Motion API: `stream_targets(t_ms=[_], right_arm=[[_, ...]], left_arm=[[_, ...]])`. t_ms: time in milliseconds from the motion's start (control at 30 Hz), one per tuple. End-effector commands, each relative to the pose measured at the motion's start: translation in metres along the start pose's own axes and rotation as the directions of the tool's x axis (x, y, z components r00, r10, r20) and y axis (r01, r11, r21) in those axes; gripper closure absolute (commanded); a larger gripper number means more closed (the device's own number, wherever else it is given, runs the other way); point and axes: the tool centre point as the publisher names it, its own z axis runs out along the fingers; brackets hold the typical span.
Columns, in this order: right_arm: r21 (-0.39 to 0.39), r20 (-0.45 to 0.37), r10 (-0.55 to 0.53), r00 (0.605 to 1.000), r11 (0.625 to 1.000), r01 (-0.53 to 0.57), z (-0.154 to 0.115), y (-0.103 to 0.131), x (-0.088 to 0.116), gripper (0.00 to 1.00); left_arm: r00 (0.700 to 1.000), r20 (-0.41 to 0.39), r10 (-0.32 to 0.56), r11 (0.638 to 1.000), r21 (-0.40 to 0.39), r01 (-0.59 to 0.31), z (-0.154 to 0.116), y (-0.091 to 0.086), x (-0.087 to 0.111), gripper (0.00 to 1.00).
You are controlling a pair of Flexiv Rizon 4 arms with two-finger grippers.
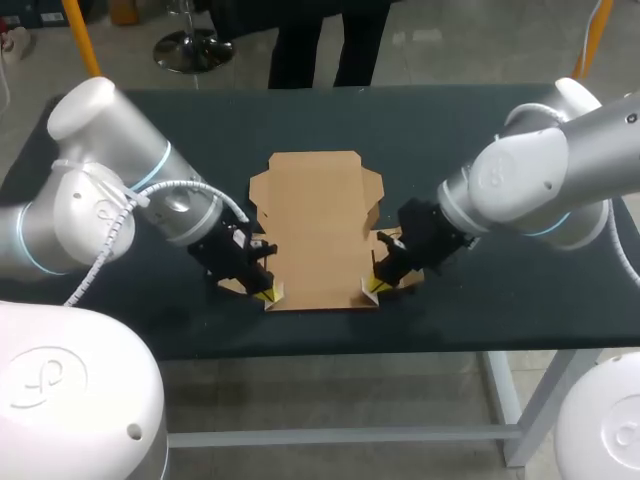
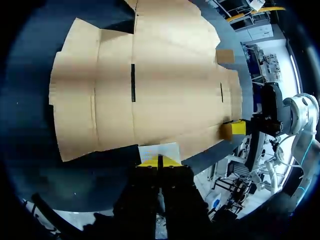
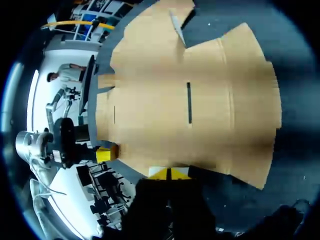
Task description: Assemble the packaging by folding the flat box into shape, placing the metal phone stand inside, and closing the box properly
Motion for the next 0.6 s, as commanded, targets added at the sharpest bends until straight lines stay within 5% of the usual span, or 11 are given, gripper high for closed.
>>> stream_targets(t_ms=[33,600], right_arm=[[-0.009,0.026,-0.009,1.000,1.000,0.009,0.005,-0.003,0.004,1.00],[-0.040,0.101,-0.032,0.994,0.999,0.037,0.016,-0.009,0.006,1.00]], left_arm=[[1.000,0.009,0.000,1.000,0.017,0.000,0.003,0.005,0.002,1.00],[0.999,0.051,0.005,0.991,0.132,-0.011,0.012,0.009,0.004,1.00]])
